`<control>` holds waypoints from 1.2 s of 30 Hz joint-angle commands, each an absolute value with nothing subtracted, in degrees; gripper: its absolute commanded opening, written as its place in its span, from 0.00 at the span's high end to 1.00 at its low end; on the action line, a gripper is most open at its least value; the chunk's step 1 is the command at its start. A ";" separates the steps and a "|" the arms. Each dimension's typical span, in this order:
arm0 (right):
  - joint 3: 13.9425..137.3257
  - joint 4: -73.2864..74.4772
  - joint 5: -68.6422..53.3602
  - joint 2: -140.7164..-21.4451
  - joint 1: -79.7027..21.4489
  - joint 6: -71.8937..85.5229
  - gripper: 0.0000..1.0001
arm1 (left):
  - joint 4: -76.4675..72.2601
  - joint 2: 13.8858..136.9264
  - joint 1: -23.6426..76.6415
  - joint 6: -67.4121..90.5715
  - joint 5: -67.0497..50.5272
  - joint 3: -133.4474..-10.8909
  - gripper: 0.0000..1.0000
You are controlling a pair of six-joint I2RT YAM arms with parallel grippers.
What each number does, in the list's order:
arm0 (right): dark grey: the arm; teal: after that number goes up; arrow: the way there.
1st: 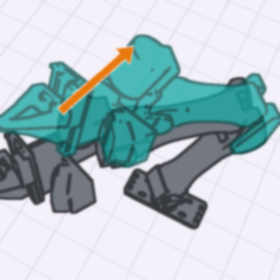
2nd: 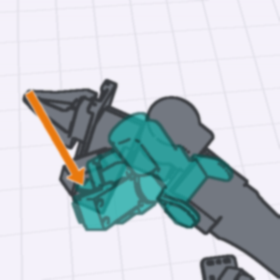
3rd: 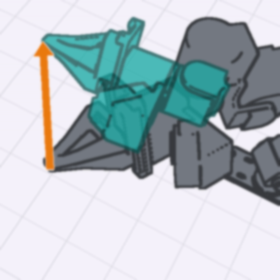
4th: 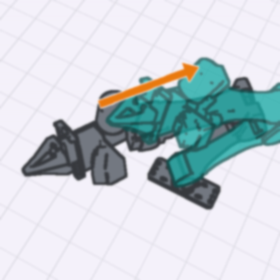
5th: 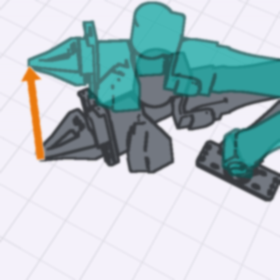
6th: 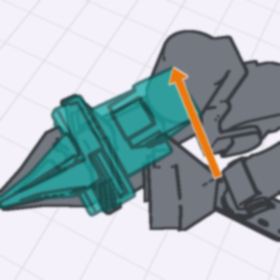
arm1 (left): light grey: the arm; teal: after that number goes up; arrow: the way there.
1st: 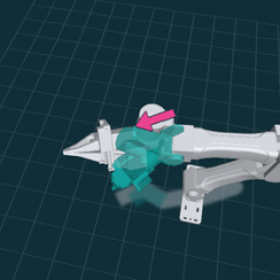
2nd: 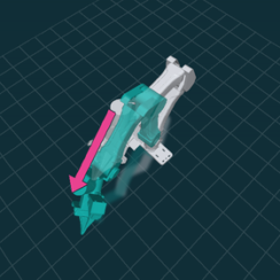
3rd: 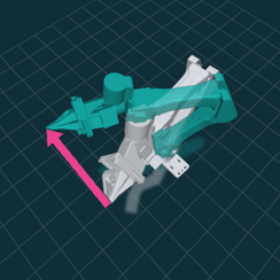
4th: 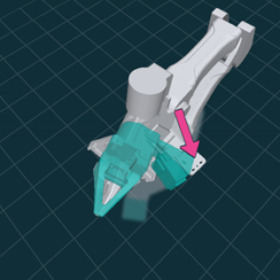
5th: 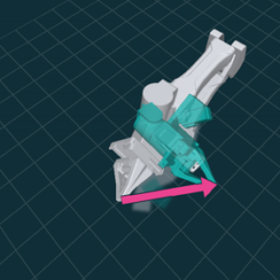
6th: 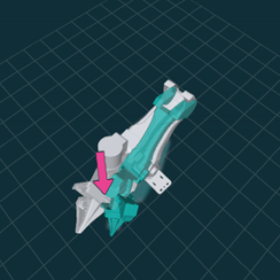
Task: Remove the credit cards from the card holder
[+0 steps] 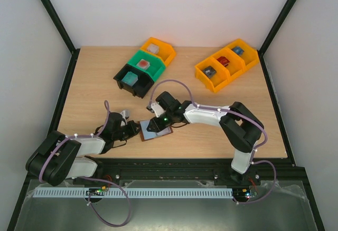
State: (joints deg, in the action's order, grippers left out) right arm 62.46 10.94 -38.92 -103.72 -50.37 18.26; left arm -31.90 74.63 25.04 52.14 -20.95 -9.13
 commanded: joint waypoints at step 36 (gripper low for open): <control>61.27 13.78 -37.01 -104.65 -44.07 20.24 0.72 | -32.91 73.61 24.61 52.12 -21.42 -7.73 0.96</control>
